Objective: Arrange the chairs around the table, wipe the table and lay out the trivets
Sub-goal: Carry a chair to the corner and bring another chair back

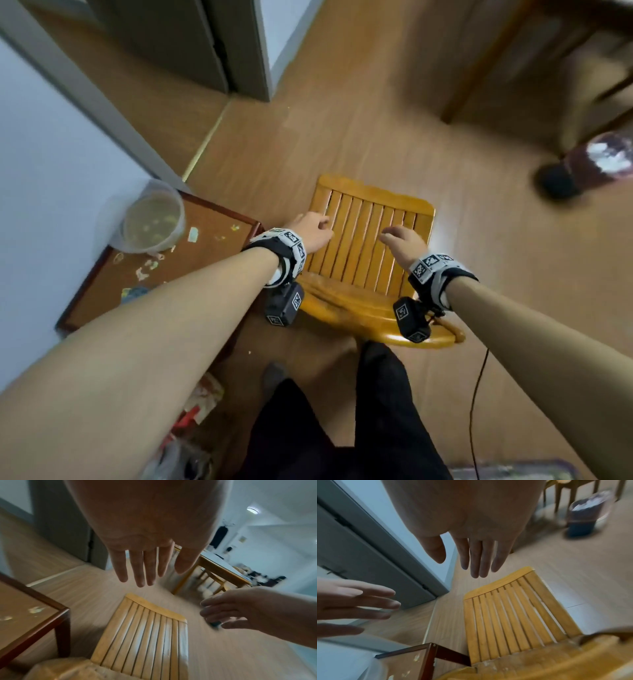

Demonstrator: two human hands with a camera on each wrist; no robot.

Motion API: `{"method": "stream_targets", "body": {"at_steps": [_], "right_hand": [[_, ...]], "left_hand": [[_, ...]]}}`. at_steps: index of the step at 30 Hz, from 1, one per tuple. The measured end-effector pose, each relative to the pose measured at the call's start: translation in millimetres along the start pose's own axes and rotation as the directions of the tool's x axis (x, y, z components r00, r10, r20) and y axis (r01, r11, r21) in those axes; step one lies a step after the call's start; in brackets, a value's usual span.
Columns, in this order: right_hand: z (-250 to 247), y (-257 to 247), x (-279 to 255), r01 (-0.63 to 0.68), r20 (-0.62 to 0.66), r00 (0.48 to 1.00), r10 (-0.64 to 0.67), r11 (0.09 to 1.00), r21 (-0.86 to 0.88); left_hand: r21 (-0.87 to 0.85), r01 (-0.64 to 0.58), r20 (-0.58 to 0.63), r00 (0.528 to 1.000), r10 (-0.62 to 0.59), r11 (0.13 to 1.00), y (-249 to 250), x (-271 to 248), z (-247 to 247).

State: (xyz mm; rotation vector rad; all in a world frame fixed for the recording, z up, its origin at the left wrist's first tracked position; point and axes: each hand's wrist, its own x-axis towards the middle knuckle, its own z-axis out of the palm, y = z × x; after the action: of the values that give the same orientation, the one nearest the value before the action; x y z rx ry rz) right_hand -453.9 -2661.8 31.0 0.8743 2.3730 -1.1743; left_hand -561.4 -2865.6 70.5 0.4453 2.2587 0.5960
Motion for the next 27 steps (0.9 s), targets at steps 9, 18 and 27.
{"method": "stream_targets", "body": {"at_steps": [9, 18, 27], "right_hand": [[32, 102, -127, -0.231, -0.043, 0.968, 0.246, 0.948, 0.219], [82, 143, -138, 0.083, -0.114, 0.982, -0.154, 0.877, -0.474], [58, 106, -111, 0.132, 0.011, 0.989, -0.15, 0.827, -0.546]], "left_hand": [[0.178, -0.223, 0.232, 0.956, 0.179, 0.959, 17, -38, 88], [0.562, -0.387, 0.307, 0.918, 0.25, 0.731, -30, -60, 152], [0.799, -0.493, 0.433, 0.869, 0.24, 0.345, -20, -38, 116]]}}
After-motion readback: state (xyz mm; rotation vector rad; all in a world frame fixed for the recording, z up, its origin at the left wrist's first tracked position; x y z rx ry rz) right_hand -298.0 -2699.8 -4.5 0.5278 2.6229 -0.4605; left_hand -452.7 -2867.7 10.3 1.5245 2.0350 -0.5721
